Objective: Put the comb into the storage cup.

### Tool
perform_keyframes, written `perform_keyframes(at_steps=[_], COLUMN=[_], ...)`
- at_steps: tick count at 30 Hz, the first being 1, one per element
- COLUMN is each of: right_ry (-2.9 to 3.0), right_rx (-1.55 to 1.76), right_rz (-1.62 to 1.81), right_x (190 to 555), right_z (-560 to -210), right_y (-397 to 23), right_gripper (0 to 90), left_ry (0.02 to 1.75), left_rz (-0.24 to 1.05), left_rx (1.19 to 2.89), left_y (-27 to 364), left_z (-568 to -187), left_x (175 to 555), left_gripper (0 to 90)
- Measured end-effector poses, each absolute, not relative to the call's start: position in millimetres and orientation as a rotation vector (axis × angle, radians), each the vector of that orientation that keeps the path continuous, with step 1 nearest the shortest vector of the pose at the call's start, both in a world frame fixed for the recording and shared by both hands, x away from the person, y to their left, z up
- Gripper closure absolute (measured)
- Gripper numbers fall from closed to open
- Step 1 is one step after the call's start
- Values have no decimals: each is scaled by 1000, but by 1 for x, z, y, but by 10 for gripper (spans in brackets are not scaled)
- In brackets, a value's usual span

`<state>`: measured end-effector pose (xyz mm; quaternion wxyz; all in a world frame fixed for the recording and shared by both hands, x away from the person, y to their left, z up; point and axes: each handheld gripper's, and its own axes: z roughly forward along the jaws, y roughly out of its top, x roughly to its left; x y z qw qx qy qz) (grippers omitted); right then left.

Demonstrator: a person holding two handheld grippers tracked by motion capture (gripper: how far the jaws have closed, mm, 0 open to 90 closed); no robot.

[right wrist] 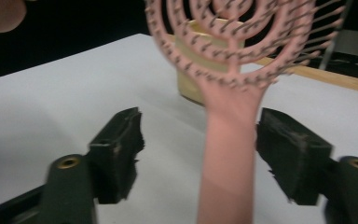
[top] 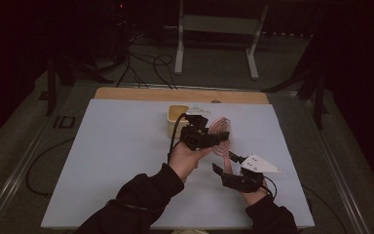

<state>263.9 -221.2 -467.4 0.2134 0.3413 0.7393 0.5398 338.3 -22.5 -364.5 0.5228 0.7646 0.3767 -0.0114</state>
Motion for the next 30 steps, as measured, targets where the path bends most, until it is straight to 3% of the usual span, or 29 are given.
perform_keyframes(at_steps=[3,7,30], right_ry=[2050,2073,2143], right_rx=[957,950,889], right_rz=[1510,1555,1562], right_x=[264,264,263], right_z=[-468,-468,-469], right_y=[-221,-223,-227], right_gripper=[160,115,97], left_ry=[888,883,824], left_rz=[-21,-13,46], left_rx=[1816,1807,1775], left_y=[-20,-16,18], left_z=[-360,-356,-330], left_x=[339,340,345], left_gripper=[656,656,658])
